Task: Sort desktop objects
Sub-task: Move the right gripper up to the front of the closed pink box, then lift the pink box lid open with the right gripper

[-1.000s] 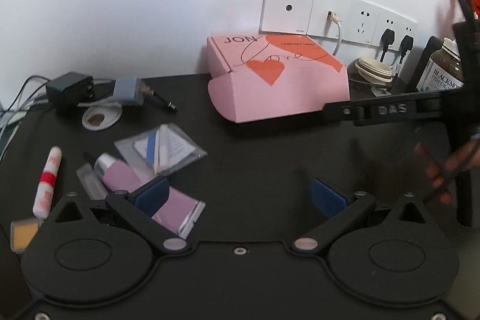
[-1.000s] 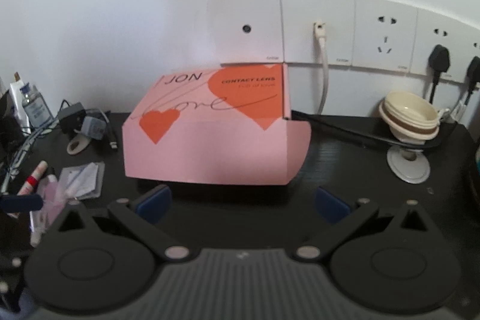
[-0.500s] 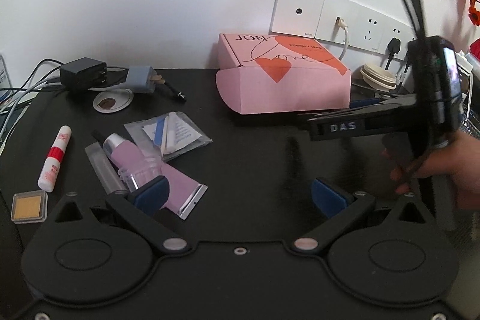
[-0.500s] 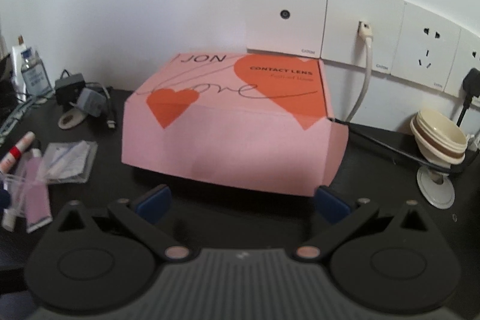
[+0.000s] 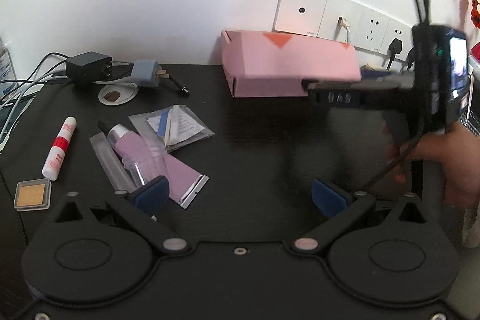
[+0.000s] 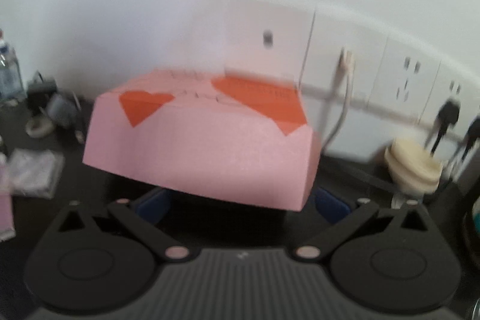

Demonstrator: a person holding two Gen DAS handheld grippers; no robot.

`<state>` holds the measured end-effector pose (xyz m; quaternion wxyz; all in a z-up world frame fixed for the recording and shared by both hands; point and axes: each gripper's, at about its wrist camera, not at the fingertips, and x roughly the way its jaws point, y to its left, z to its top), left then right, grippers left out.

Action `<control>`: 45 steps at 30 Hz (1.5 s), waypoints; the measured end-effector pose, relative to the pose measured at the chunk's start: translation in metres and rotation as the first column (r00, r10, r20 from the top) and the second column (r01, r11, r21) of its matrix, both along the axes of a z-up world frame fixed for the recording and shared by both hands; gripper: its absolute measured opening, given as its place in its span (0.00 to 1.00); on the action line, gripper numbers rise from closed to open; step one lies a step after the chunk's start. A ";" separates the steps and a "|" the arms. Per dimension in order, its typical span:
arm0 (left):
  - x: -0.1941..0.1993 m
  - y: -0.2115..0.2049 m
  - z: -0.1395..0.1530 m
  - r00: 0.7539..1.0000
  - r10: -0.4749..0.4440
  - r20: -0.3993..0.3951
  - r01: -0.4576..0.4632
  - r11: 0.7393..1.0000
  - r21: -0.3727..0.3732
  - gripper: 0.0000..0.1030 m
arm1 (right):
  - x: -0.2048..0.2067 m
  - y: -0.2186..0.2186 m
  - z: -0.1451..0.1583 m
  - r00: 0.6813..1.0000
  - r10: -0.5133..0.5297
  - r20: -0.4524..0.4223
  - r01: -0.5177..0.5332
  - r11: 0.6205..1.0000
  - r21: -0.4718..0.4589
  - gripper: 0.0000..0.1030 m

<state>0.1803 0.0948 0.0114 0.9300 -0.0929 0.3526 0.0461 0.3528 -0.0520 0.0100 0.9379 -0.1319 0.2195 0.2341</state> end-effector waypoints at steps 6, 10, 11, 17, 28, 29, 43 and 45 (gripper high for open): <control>0.000 -0.003 0.001 1.000 -0.005 0.007 0.005 1.000 -0.007 1.00 | 0.002 0.002 0.029 0.987 -0.023 0.161 0.019 0.999 0.028 0.99; -0.004 -0.004 0.001 1.000 -0.006 0.007 0.006 1.000 -0.007 1.00 | 0.025 0.012 0.033 0.988 -0.079 0.131 0.079 0.997 0.004 0.99; -0.006 -0.004 0.001 1.000 -0.005 0.007 0.005 1.000 -0.005 1.00 | 0.031 0.014 0.032 0.990 -0.090 0.108 0.092 0.996 -0.007 0.99; -0.014 0.000 0.002 1.000 0.018 0.006 -0.018 1.000 -0.012 1.00 | 0.051 0.023 0.023 0.992 -0.122 -0.008 0.122 0.992 -0.037 0.99; -0.026 -0.004 0.007 1.000 -0.007 0.030 0.008 1.000 -0.028 1.00 | 0.037 0.016 0.024 0.983 -0.113 -0.148 0.106 0.993 -0.057 0.99; -0.028 -0.005 0.007 0.999 -0.011 0.031 0.012 1.000 -0.027 1.00 | 0.032 0.014 0.024 0.981 -0.115 -0.154 0.107 0.993 -0.057 0.99; -0.057 -0.016 0.005 0.997 -0.077 0.025 0.078 0.997 -0.026 1.00 | -0.048 -0.022 0.017 0.955 -0.178 -0.239 0.180 0.984 -0.011 0.99; -0.063 -0.017 0.005 0.996 -0.085 0.026 0.086 0.996 -0.030 1.00 | -0.061 -0.027 0.016 0.950 -0.185 -0.250 0.190 0.982 -0.005 0.99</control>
